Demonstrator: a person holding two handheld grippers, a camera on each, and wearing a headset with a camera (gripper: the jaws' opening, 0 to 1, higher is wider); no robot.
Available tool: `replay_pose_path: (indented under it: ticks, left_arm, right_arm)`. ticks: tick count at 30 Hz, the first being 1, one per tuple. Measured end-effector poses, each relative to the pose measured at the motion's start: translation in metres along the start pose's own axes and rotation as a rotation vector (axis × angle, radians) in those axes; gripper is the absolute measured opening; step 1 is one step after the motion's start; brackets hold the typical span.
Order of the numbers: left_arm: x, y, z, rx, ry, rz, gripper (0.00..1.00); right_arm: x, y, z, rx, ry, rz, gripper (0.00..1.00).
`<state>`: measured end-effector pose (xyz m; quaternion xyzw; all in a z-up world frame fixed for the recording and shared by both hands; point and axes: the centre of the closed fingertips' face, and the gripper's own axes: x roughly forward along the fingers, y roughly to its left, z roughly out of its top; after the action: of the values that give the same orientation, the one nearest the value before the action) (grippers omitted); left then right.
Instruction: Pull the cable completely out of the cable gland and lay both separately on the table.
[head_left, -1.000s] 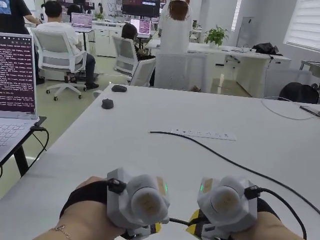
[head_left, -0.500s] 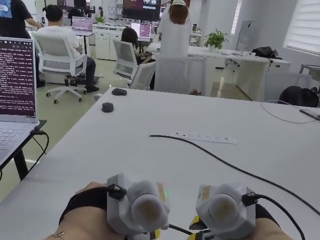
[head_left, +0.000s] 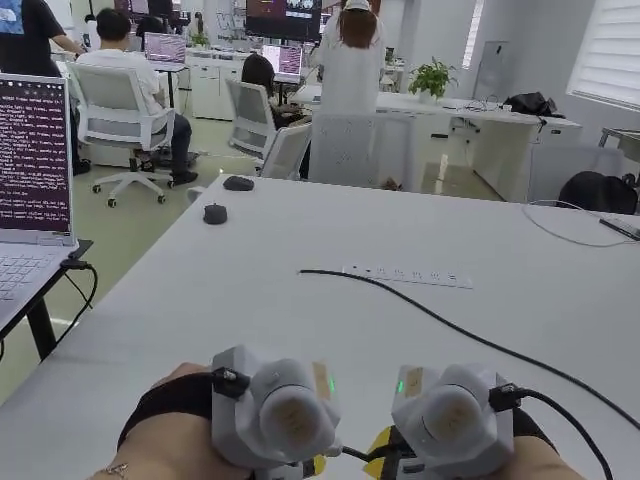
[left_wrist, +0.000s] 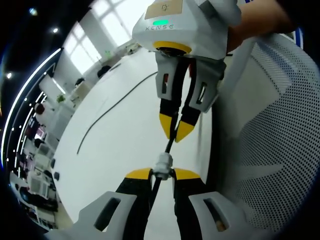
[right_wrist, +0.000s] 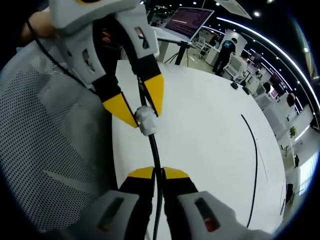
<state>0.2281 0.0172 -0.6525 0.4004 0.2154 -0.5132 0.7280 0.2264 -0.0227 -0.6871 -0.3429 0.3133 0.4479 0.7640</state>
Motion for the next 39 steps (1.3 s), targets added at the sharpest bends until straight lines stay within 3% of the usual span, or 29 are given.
replay_pose_path:
  ticks: [6,7,8,9,10,12,14,16,26,29,33,39]
  left_arm:
    - [0.000,0.001,0.000,0.000,0.002,0.008,0.16]
    - [-0.001,0.001,0.001,0.005,0.002,0.011,0.16]
    - [-0.001,0.001,0.001,0.010,0.001,0.012,0.16]
    - [-0.001,0.001,0.002,0.011,-0.004,0.012,0.16]
    - [-0.001,0.001,0.003,0.012,-0.008,0.012,0.16]
    - [-0.001,0.001,0.003,0.011,-0.013,0.012,0.16]
    - [-0.002,0.000,0.005,0.016,-0.025,0.007,0.16]
    - [-0.004,0.001,0.009,0.018,-0.040,0.013,0.16]
    - [-0.006,0.007,0.010,-0.020,-0.056,0.034,0.16]
    - [-0.006,0.008,0.010,-0.027,-0.060,0.038,0.16]
    - [-0.008,0.009,0.010,-0.032,-0.064,0.046,0.16]
    - [-0.010,0.014,0.012,-0.043,-0.080,0.064,0.16]
  right_arm:
    - [0.000,-0.001,-0.009,-0.004,0.046,-0.005,0.04]
    - [-0.001,0.001,-0.006,-0.033,0.036,0.006,0.07]
    - [0.000,0.001,0.007,-0.045,-0.026,-0.009,0.13]
    - [-0.001,0.004,0.013,-0.032,-0.052,0.000,0.20]
    - [-0.003,0.006,0.019,-0.029,-0.073,0.009,0.20]
    - [-0.004,0.006,0.022,-0.046,-0.083,0.005,0.13]
    - [-0.009,0.001,0.031,-0.100,-0.122,-0.031,0.10]
    - [-0.011,0.007,0.037,-0.066,-0.156,-0.003,0.05]
    - [-0.010,-0.005,0.021,-0.051,-0.088,-0.049,0.04]
    - [-0.008,-0.009,0.013,-0.040,-0.056,-0.060,0.04]
    - [-0.008,-0.016,-0.005,-0.052,0.035,-0.098,0.03]
    - [-0.010,-0.024,-0.017,-0.011,0.086,-0.126,0.03]
